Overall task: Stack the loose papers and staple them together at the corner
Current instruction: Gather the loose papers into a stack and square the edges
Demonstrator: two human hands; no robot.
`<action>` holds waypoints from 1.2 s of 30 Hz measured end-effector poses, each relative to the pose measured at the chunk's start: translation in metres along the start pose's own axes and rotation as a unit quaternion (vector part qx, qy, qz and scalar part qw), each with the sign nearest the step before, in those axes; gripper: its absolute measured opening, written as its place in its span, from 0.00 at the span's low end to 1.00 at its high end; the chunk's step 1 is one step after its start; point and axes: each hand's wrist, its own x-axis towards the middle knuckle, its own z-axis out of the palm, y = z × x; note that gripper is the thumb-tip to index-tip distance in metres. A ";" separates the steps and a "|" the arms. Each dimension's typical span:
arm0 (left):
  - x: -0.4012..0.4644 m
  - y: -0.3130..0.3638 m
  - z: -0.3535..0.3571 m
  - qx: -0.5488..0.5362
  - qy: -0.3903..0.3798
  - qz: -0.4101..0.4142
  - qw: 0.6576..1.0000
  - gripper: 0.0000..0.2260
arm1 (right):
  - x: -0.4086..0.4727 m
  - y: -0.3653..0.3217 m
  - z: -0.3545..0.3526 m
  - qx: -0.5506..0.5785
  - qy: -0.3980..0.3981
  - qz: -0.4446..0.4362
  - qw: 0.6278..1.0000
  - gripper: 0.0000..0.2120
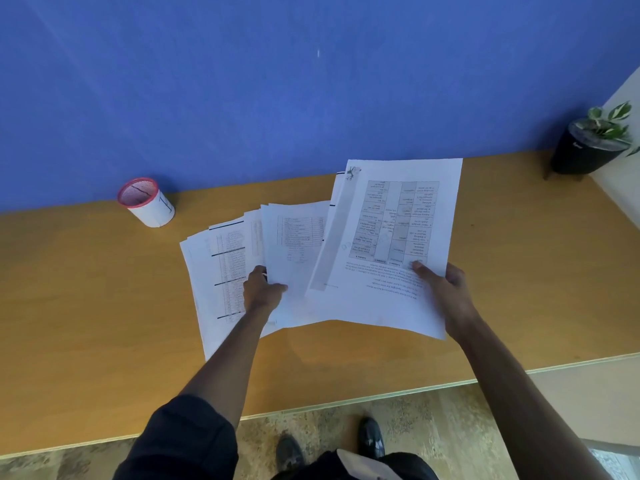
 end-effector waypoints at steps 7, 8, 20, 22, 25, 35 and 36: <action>-0.012 0.013 -0.003 -0.111 -0.097 0.054 0.988 0.22 | 0.004 -0.006 0.009 -0.007 -0.057 0.016 0.998 0.12; -0.015 0.016 -0.005 -0.121 -0.106 0.070 0.985 0.23 | 0.004 -0.007 0.011 -0.008 -0.069 0.015 0.997 0.12; -0.058 0.048 -0.032 -0.276 -0.232 0.151 0.920 0.24 | 0.009 -0.020 0.033 -0.034 -0.104 -0.014 0.994 0.11; -0.064 0.051 -0.035 -0.279 -0.244 0.158 0.915 0.25 | 0.008 -0.019 0.034 -0.044 -0.097 -0.033 0.994 0.12; -0.072 0.051 -0.039 -0.292 -0.257 0.163 0.907 0.25 | 0.008 -0.018 0.034 -0.052 -0.075 -0.051 0.994 0.12; -0.101 0.040 -0.048 -0.345 -0.281 0.157 0.882 0.29 | -0.001 -0.030 0.024 0.057 -0.100 0.042 0.992 0.29; -0.104 0.038 -0.049 -0.354 -0.283 0.158 0.877 0.29 | -0.003 -0.032 0.023 0.058 -0.126 0.038 0.990 0.28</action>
